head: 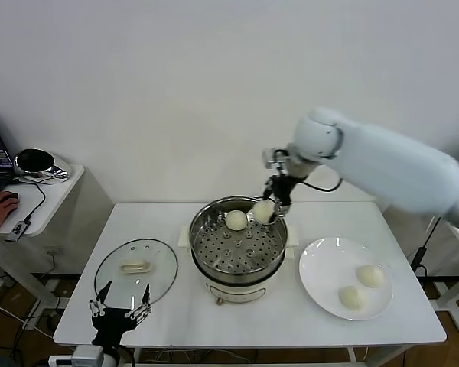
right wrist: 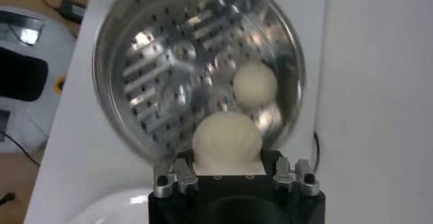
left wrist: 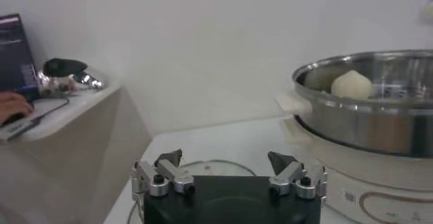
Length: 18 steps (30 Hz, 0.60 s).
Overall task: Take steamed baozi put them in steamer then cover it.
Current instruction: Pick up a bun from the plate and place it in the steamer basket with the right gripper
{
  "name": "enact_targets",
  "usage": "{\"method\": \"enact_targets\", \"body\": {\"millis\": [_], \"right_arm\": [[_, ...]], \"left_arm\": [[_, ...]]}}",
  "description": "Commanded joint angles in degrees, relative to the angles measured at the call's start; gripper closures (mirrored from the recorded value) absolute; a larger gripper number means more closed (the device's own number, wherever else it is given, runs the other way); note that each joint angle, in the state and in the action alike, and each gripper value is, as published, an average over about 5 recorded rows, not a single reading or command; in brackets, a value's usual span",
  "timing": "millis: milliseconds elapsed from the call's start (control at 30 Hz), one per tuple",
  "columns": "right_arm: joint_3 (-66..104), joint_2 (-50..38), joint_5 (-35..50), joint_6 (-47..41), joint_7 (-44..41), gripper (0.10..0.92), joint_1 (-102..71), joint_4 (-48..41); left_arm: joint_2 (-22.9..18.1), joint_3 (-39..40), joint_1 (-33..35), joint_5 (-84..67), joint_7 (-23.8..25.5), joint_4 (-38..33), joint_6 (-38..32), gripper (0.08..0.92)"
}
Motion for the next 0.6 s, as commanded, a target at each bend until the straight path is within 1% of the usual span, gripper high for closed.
{"method": "enact_targets", "body": {"millis": [33,333,600], "right_arm": [[-2.5,10.5,1.7,-1.3,0.3,0.406,-0.8,-3.9],[-3.5,18.1,-1.0,-1.5,1.2,0.406,-6.2,-11.8],[-3.7,20.1,-2.8,-1.6,2.0,0.406,-8.3,-14.6]], "left_arm": [[-0.2,-0.2,-0.3,0.0,0.0,-1.3,0.8,0.177],[-0.5,0.0,-0.1,-0.4,-0.1,-1.5,0.9,0.177],[-0.3,0.4,-0.8,-0.8,0.0,-1.0,1.1,0.177]]}}
